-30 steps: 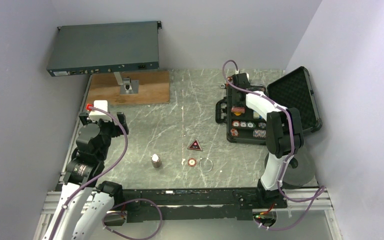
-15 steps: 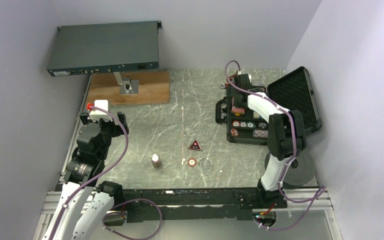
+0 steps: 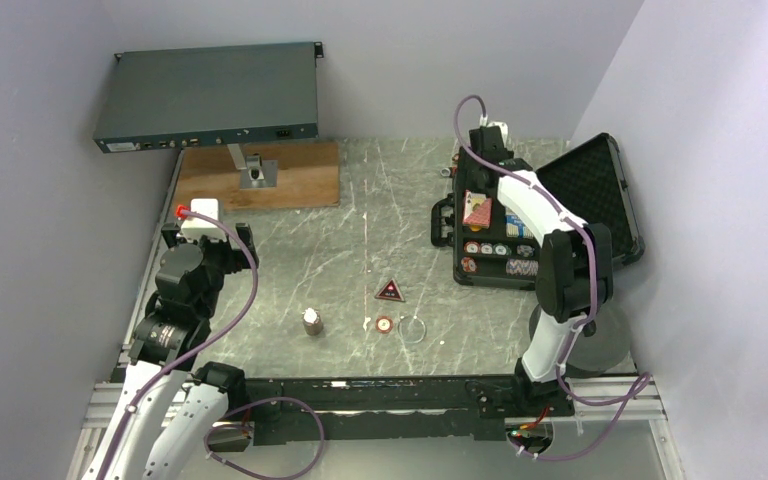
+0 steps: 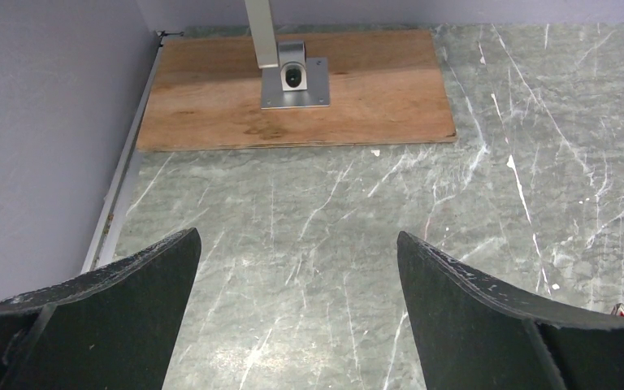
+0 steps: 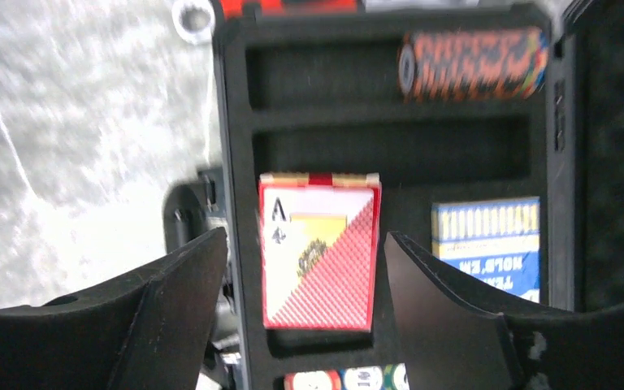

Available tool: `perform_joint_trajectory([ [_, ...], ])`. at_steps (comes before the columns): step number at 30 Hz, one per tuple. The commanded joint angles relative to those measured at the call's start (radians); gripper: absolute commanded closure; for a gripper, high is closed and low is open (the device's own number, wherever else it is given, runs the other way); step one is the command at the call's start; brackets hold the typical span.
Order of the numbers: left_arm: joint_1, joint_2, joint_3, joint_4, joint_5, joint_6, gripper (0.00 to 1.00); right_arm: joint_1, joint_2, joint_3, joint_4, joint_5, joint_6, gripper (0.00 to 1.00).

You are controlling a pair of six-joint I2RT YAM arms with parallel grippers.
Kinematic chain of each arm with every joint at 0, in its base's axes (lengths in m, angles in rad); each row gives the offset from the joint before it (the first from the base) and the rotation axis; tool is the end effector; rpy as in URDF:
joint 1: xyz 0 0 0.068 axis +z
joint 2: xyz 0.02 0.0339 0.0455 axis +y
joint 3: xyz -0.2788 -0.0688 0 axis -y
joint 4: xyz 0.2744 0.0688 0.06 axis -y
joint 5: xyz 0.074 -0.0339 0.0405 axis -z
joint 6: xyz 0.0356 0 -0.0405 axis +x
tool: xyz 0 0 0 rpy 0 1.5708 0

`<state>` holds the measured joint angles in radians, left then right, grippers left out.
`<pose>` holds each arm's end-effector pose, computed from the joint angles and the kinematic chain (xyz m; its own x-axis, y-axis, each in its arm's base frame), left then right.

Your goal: Pack up texas hold em set

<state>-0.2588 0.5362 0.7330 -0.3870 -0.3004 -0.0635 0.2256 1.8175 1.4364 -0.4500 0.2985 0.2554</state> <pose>0.1417 -0.0266 0.3480 -0.1801 -0.0150 -0.9835 -0.0480 0.9988 -0.0065 0.4292 0.0878 0.2577 -0.7018 0.0867 -0.7071 0.1620 0.9860 -0.0399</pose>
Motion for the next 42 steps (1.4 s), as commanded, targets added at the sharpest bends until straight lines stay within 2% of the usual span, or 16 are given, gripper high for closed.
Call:
perform_joint_trajectory([
  [1,-0.004,-0.008,0.000,0.022,0.004,0.016,0.03,-0.004,0.066,0.142,0.018,0.089,0.021,0.28],
  [9,-0.003,-0.011,0.002,0.021,0.012,0.014,0.03,-0.037,0.243,0.340,-0.074,0.127,0.064,0.54],
  [16,-0.003,-0.021,0.000,0.025,0.018,0.014,0.03,-0.040,0.239,0.276,-0.081,0.098,0.098,0.64],
  [42,-0.003,-0.027,0.001,0.022,0.023,0.014,0.03,-0.022,0.133,0.061,-0.032,0.010,0.108,0.67],
])
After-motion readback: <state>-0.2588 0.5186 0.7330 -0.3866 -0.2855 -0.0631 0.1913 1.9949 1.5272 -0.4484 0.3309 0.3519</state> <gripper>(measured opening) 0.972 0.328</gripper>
